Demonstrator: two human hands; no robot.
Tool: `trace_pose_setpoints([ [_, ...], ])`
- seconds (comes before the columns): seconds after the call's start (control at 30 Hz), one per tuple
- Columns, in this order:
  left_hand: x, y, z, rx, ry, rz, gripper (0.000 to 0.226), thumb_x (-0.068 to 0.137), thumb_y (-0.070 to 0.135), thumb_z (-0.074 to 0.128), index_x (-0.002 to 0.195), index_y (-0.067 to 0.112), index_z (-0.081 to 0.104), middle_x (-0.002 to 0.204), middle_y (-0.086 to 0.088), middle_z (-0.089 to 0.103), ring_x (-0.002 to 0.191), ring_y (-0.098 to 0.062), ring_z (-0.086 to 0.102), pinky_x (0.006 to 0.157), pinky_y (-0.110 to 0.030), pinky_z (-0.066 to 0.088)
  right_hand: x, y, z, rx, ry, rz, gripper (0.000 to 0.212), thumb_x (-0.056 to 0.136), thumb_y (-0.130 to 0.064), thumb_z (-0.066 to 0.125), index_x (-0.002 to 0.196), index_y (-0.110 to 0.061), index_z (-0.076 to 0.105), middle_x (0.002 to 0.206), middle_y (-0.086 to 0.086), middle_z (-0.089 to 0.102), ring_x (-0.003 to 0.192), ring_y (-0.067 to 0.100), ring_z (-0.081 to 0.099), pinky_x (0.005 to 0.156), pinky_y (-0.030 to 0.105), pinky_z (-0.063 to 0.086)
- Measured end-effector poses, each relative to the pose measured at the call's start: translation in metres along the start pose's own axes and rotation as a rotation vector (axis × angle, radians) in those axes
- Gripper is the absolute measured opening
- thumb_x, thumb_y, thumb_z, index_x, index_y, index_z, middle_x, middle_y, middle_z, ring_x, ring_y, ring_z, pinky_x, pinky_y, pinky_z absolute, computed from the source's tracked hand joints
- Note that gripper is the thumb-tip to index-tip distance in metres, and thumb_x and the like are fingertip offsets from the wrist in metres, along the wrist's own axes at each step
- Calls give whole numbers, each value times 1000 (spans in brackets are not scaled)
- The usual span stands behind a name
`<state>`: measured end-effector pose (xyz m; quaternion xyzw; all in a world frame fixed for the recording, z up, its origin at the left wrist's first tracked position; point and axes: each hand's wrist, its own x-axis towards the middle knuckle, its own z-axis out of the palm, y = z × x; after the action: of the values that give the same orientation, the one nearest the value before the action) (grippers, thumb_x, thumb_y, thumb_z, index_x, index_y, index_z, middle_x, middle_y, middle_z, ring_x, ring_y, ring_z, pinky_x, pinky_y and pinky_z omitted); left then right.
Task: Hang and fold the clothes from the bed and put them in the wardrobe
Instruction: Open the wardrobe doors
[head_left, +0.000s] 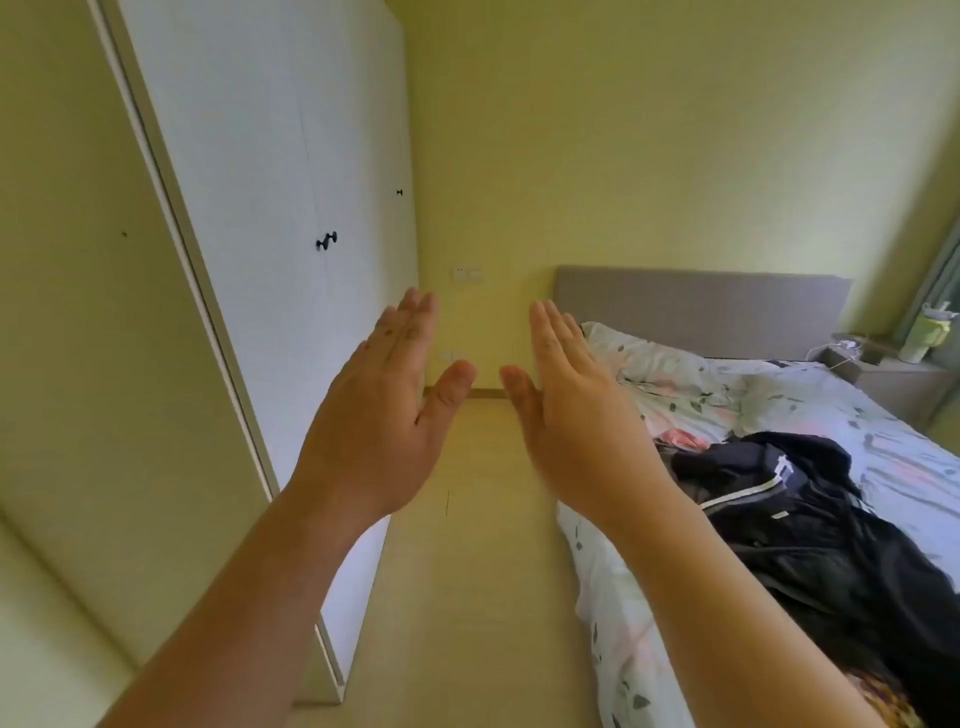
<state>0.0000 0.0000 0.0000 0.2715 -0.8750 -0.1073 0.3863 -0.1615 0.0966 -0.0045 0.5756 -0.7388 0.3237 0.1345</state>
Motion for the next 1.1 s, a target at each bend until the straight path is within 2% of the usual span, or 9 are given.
trace_pose_setpoints([
  [0.23,39,-67,38,19,14,-99,71,98,67,25,161,39,10,166,24,7,152,5,8,121,-24,17,68,33,65,29,-49,-83,65,107,-51,24,162,-20,10,168,-6,14,155,9,4,117,22,6],
  [0.33,69,-108,58,21,38,-113,68,100,70,22,161,41,10,165,26,9,151,8,10,118,-21,18,116,51,98,22,-78,-127,66,106,-52,22,162,-20,9,168,-6,14,155,8,2,119,23,7],
  [0.5,139,-176,94,22,11,-143,70,93,79,17,157,51,6,162,35,7,147,15,9,116,-16,19,214,79,153,22,-134,-153,69,104,-55,17,162,-20,9,169,-6,14,155,8,3,120,24,9],
  [0.67,226,-235,132,63,-5,-152,74,94,78,17,159,45,10,162,34,9,145,18,8,115,-15,18,304,113,209,38,-164,-164,68,103,-56,14,162,-22,10,169,-8,14,155,6,3,121,25,13],
  [0.8,284,-270,164,79,5,-191,69,99,72,23,160,43,12,162,34,10,145,19,8,115,-16,20,362,145,247,65,-228,-178,67,104,-56,14,162,-24,6,169,-10,10,154,3,-2,122,21,6],
  [0.93,334,-300,200,132,31,-241,73,94,77,19,159,44,10,162,35,9,144,20,6,113,-13,16,421,180,283,127,-267,-212,69,102,-57,13,162,-22,7,169,-8,11,155,5,1,126,28,13],
  [1.0,356,-311,216,172,57,-276,73,94,78,19,159,46,8,161,36,8,144,21,5,112,-11,15,450,197,301,159,-290,-256,71,101,-58,12,162,-22,7,169,-8,10,155,6,1,126,30,15],
  [1.1,382,-322,234,235,132,-344,71,94,78,19,158,47,7,161,37,7,143,22,5,111,-11,15,491,218,324,184,-309,-368,69,101,-58,10,162,-26,2,169,-11,4,153,2,-3,123,24,10],
])
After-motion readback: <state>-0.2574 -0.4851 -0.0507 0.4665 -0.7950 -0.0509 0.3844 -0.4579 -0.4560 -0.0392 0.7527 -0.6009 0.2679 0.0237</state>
